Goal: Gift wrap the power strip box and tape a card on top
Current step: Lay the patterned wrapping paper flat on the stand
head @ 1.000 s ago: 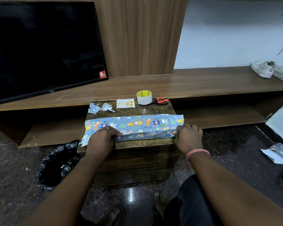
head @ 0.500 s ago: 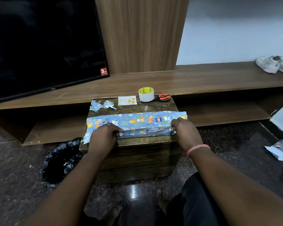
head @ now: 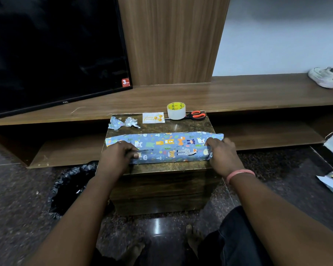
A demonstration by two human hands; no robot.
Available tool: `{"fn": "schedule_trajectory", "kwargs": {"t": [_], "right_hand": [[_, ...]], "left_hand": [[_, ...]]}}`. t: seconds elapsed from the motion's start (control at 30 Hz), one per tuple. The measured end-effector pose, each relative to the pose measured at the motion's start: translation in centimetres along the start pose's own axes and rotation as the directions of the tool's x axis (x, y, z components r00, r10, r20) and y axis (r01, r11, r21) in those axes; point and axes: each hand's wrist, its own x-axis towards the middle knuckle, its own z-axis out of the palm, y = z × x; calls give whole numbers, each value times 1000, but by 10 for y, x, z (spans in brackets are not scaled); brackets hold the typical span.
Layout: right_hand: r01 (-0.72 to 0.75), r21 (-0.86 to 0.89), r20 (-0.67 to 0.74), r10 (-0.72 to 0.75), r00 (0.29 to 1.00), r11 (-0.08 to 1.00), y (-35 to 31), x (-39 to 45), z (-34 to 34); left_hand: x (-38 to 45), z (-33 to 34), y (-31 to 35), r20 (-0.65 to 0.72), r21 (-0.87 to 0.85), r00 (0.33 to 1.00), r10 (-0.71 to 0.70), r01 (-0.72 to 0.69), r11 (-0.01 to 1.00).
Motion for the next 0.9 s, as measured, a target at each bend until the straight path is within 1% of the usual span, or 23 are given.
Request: {"fn": "schedule_trajectory", "kwargs": {"t": [0.23, 0.33, 0.43, 0.6, 0.7, 0.8, 0.9], "right_hand": [[-71, 93, 61, 65, 996, 993, 1, 0, 3], [-60, 149, 78, 49, 996, 987, 5, 2, 4], [-35, 195, 76, 20, 997, 980, 10, 4, 5], [3, 261, 75, -23, 997, 965, 20, 7, 5], [4, 263, 80, -26, 996, 965, 21, 10, 6], [-28, 232, 95, 6, 995, 972, 19, 13, 7], [-82, 174, 137, 59, 989, 981, 11, 14, 4]], "left_hand": [[3, -2, -5, 1, -39, 999, -37, 37, 999], [5, -4, -11, 6, -95, 998, -70, 70, 993], [9, -6, -20, 30, -142, 997, -72, 75, 987], [11, -12, -28, 51, -151, 997, -52, 59, 987], [11, -11, -32, 26, -123, 999, -45, 48, 991], [12, -11, -30, 21, -97, 999, -50, 51, 994], [14, -10, -26, 30, -144, 996, -89, 93, 985]]}}
